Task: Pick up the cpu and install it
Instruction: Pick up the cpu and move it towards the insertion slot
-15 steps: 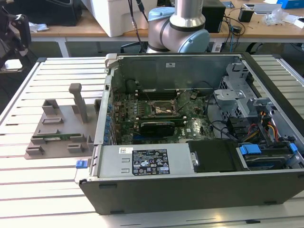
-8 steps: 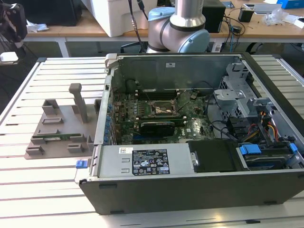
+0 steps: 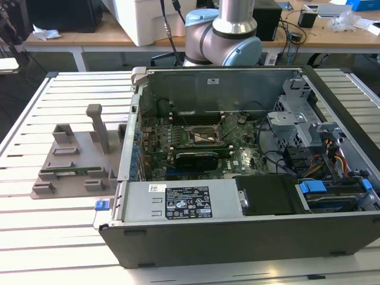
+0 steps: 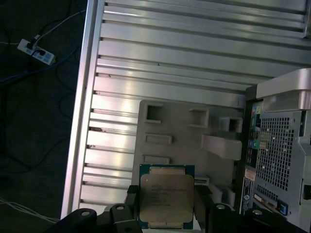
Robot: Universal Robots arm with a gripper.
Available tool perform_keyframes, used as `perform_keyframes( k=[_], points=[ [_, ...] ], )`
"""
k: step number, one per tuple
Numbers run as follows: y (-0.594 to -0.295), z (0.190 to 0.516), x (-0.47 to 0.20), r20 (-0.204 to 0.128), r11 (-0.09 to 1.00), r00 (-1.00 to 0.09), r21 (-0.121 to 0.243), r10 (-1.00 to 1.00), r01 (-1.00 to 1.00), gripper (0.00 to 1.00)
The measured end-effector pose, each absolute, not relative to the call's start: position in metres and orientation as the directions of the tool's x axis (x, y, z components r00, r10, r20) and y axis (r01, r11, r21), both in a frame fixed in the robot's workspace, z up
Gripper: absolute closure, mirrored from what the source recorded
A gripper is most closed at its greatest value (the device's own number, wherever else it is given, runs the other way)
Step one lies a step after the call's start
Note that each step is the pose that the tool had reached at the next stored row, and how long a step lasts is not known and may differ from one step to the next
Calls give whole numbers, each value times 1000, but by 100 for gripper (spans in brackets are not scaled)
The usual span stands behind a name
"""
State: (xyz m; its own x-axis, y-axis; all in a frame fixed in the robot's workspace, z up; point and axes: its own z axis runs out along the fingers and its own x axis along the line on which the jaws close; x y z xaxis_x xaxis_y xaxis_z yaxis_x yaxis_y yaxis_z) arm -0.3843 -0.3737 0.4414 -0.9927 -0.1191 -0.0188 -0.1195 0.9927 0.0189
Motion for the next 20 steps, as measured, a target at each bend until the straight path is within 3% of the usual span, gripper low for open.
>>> perform_keyframes(
  k=[11, 20],
  points=[
    [-374, 475, -384, -19, 993, -993, 19, -119, -119, 45],
    [-374, 473, -349, -16, 993, -993, 19, -119, -120, 45]
  ],
)
